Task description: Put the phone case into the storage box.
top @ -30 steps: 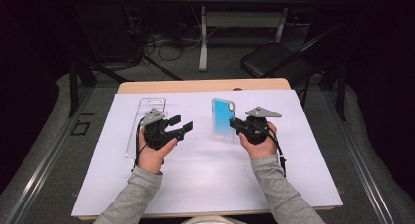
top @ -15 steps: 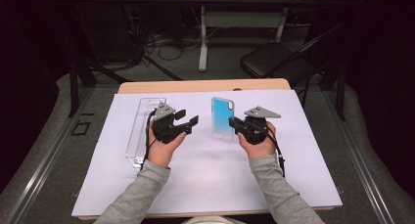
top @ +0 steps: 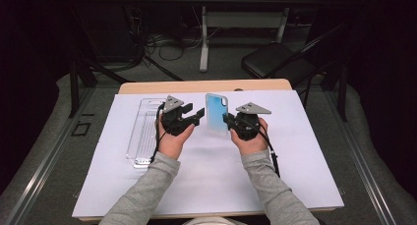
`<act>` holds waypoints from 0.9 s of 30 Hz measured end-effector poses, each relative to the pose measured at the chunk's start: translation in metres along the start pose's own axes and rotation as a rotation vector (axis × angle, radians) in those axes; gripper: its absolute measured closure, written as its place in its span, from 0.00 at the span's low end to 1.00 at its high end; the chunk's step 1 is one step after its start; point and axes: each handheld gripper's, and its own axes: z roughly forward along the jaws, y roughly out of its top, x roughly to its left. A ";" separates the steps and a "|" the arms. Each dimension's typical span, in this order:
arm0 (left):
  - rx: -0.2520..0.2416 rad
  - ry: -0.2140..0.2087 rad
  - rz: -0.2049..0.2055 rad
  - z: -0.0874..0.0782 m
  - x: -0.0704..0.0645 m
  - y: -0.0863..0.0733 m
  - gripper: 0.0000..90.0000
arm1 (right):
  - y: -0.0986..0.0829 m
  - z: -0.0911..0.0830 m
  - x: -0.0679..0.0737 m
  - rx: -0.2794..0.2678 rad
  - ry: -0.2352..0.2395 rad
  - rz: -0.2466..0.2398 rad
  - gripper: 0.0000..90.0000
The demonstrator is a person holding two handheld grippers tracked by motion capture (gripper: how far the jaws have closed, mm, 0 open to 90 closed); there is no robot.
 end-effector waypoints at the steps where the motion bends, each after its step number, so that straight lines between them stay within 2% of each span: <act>1: -0.001 0.005 -0.003 0.001 0.000 0.000 0.52 | 0.000 0.002 0.001 0.004 -0.001 -0.001 0.92; 8: -0.007 0.045 -0.003 0.007 0.005 -0.001 0.59 | 0.002 0.016 0.009 0.002 -0.013 -0.007 0.92; 13: -0.031 0.065 -0.005 0.010 0.006 -0.001 0.64 | 0.001 0.023 0.013 -0.004 -0.019 -0.004 0.92; 21: -0.035 0.070 -0.027 0.014 0.007 -0.001 0.72 | 0.000 0.026 0.018 -0.011 -0.035 -0.017 0.92; 27: -0.024 0.078 -0.039 0.015 0.007 -0.001 0.75 | -0.002 0.028 0.022 -0.019 -0.024 -0.021 0.92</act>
